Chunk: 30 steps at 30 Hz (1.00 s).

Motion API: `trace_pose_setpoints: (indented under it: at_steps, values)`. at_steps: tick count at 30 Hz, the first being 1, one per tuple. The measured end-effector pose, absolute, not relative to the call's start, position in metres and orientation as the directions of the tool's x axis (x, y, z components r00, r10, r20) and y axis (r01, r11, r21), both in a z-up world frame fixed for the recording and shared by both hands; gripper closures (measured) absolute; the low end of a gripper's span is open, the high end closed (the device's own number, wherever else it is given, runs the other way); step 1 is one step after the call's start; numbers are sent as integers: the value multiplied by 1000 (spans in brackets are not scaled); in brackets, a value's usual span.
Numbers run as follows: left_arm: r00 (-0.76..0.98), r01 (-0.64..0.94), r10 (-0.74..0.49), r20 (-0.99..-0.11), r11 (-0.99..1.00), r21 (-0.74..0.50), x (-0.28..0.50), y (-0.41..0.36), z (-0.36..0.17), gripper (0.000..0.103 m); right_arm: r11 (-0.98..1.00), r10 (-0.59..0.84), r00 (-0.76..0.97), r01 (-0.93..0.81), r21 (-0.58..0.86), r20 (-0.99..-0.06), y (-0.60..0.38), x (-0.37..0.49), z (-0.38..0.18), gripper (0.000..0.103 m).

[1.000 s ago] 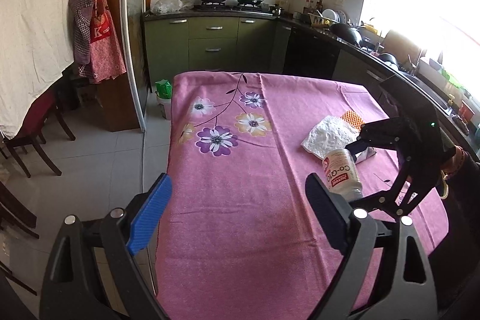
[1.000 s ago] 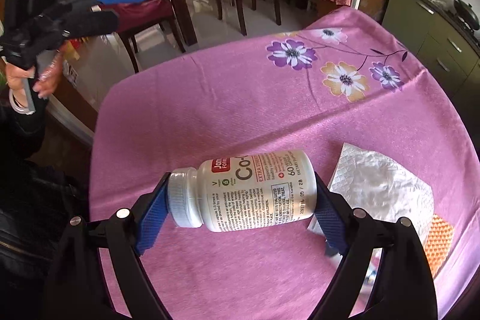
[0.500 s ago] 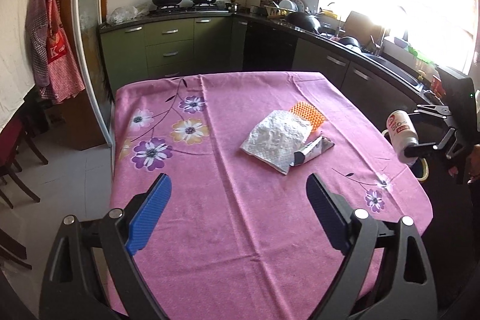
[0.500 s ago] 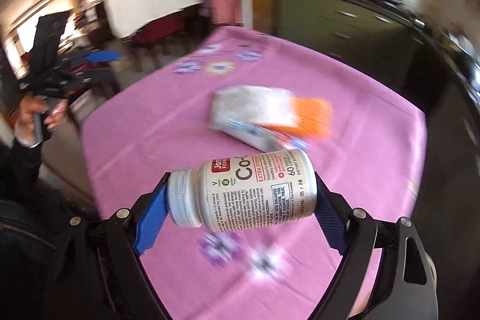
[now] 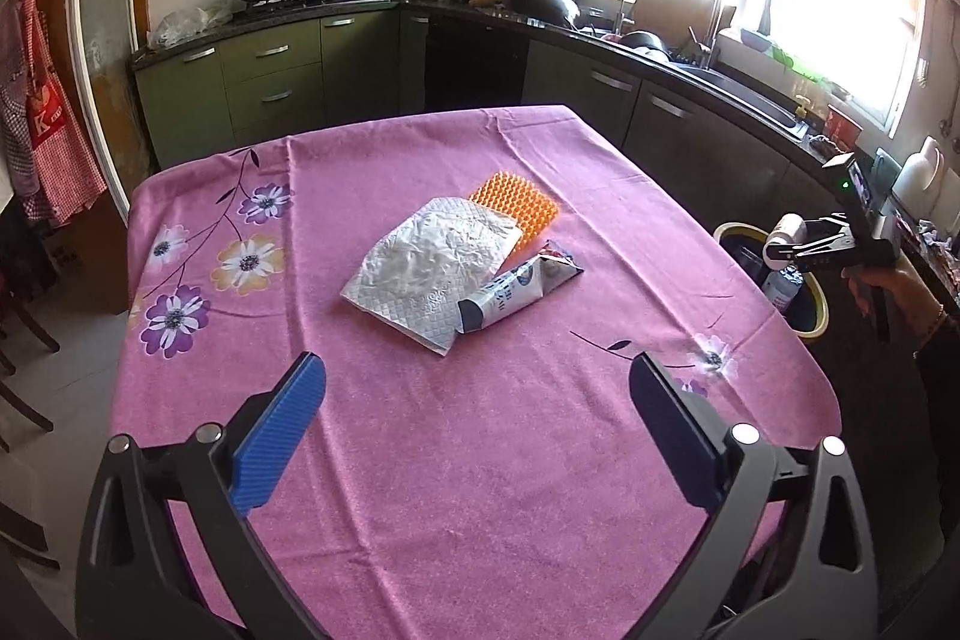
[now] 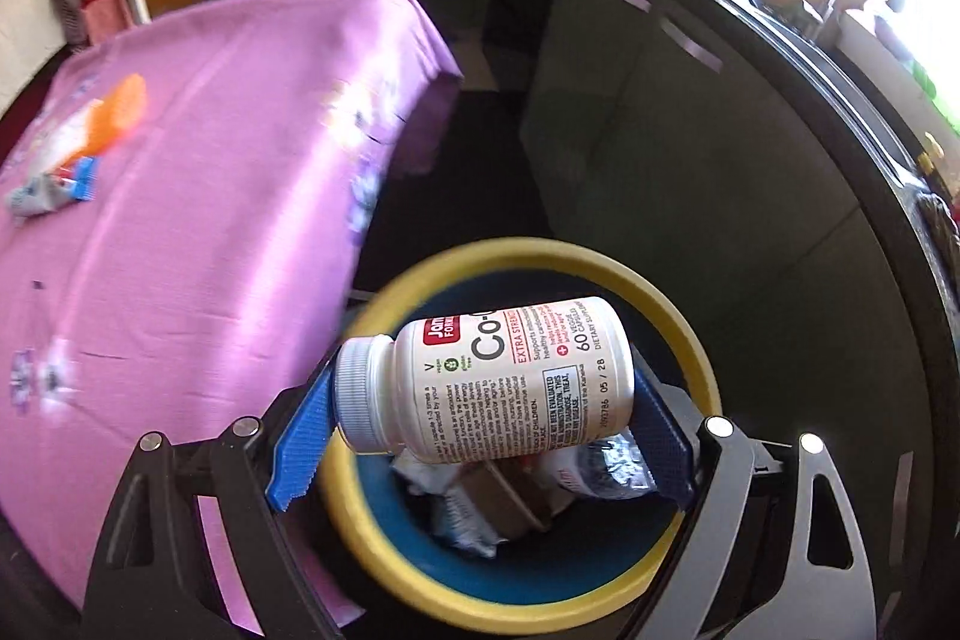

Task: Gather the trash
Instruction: 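Carry the pill bottle over the bin and open the right gripper, then grasp the white-and-blue squeeze tube with the left gripper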

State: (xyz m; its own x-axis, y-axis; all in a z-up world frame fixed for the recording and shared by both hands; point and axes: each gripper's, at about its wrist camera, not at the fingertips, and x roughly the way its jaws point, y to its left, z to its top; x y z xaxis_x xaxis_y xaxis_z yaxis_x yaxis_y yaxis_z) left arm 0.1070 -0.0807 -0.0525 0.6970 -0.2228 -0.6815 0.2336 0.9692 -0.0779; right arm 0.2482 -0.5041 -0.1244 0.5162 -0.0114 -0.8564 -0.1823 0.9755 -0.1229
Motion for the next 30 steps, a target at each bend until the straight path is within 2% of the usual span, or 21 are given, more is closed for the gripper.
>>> trace_pose_setpoints:
  at_steps: [9, 12, 17, 24, 30]
  values:
    - [684, 219, -200, -702, 974, -63, 115, -82, -60, 6, 952, -200, 462, -117, -283, -864, -514, 267, -172, 16]
    - [681, 223, -197, -705, 973, -57, 116, -81, -61, 6, 954, -214, 470, -88, -287, -856, -518, 265, -168, 12]
    - [680, 246, -200, -706, 969, -37, 117, -82, -62, 6, 958, -205, 509, -72, -278, -836, -518, 256, -145, 11]
    - [649, 451, -302, -699, 892, 33, 127, -98, -59, 6, 963, -179, 574, -66, -263, -799, -506, 226, -115, 11]
    - [539, 615, -438, -719, 789, -20, 159, -111, -64, 6, 970, -136, 618, -76, -231, -775, -485, 192, -102, 11]
